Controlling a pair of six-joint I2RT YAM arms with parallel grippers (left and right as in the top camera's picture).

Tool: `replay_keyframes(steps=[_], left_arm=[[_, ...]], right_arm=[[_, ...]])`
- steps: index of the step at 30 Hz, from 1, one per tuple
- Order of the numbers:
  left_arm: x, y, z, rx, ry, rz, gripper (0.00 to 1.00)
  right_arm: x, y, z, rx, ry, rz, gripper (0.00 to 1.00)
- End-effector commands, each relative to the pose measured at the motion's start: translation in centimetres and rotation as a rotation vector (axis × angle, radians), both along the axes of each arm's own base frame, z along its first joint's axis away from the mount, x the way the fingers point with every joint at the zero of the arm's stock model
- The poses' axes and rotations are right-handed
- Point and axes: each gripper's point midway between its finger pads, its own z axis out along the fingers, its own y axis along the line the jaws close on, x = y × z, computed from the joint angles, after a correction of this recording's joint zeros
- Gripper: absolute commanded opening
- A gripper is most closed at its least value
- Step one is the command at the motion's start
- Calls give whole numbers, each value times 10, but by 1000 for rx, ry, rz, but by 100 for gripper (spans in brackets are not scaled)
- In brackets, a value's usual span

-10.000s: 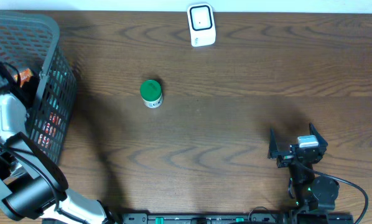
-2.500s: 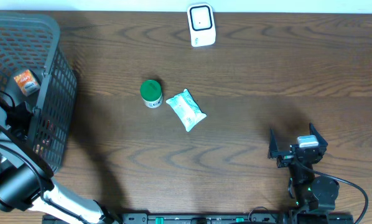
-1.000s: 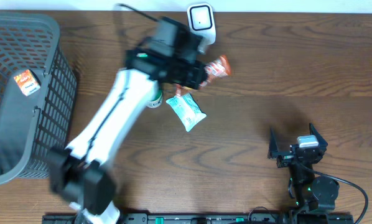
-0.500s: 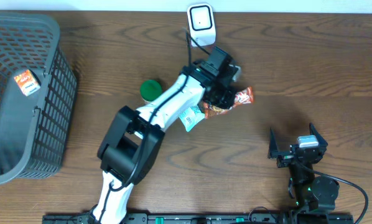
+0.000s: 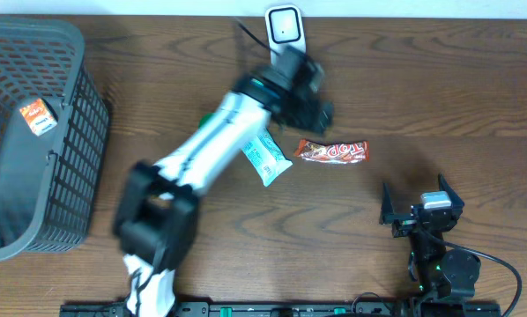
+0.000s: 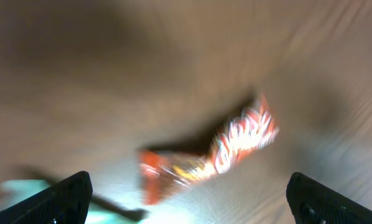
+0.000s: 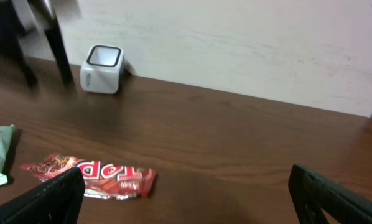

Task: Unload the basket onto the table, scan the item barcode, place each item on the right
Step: 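Carry the red bar to the table right of the tissue pack, release, then reach the left gripper into the basket and grasp the orange Enjoy pack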

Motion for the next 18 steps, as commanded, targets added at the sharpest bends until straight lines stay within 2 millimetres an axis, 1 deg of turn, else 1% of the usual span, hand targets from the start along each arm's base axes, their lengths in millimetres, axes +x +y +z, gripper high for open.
replay_keyframes(steps=[1, 3, 4, 5, 7, 9, 10, 11, 14, 17, 18], left_arm=[[26, 67, 159, -136, -323, 139, 100], [24, 113, 207, -164, -420, 225, 99], [18, 146, 234, -171, -477, 288, 99], [14, 162, 247, -173, -504, 320, 99], [-1, 211, 275, -164, -568, 422, 99], [-18, 258, 295, -142, -616, 530, 99], [-26, 275, 302, -132, -635, 575, 99], [-36, 299, 309, -114, -654, 636, 99], [-58, 349, 315, -67, -668, 777, 99], [-75, 386, 302, 13, -627, 873, 99], [-80, 404, 294, 64, -602, 932, 99]], right_arm=[[0, 2, 0, 15, 1, 6, 99], [0, 2, 0, 15, 1, 6, 99], [0, 2, 0, 15, 1, 7, 99], [0, 2, 0, 15, 1, 7, 99], [0, 2, 0, 15, 1, 7, 99], [0, 2, 0, 15, 1, 6, 99], [0, 2, 0, 15, 1, 7, 99], [0, 2, 0, 15, 1, 7, 99], [0, 2, 0, 15, 1, 7, 99], [0, 2, 0, 15, 1, 7, 99], [0, 2, 0, 15, 1, 6, 99]])
